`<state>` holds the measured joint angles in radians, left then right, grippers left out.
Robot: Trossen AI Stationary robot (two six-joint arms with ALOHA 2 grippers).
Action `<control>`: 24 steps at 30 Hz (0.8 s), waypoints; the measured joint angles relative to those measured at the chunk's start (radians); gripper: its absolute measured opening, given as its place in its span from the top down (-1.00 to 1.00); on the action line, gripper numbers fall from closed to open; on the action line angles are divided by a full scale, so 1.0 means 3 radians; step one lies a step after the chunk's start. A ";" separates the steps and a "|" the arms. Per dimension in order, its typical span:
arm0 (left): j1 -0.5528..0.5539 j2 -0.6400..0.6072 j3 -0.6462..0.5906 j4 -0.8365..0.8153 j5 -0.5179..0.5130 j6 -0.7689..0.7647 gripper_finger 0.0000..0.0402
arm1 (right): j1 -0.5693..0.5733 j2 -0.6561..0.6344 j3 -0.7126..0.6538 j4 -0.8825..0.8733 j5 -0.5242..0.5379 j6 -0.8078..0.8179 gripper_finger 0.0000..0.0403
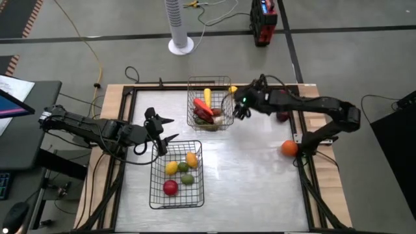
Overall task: Sort produce into baskets
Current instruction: Put the lemon into the black wire basket
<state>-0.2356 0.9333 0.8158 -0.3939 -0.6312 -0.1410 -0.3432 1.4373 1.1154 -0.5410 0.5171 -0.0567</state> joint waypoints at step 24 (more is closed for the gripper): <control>0.0001 0.0000 0.0000 -0.0001 -0.0065 0.0131 -0.37 | -0.1436 0.1230 -0.0397 0.1911 -0.1834 -0.0805 -0.61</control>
<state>-0.2353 0.9333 0.8158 -0.3943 -0.6507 -0.1016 -0.7739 1.8064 0.9964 0.0324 -0.0331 -0.2982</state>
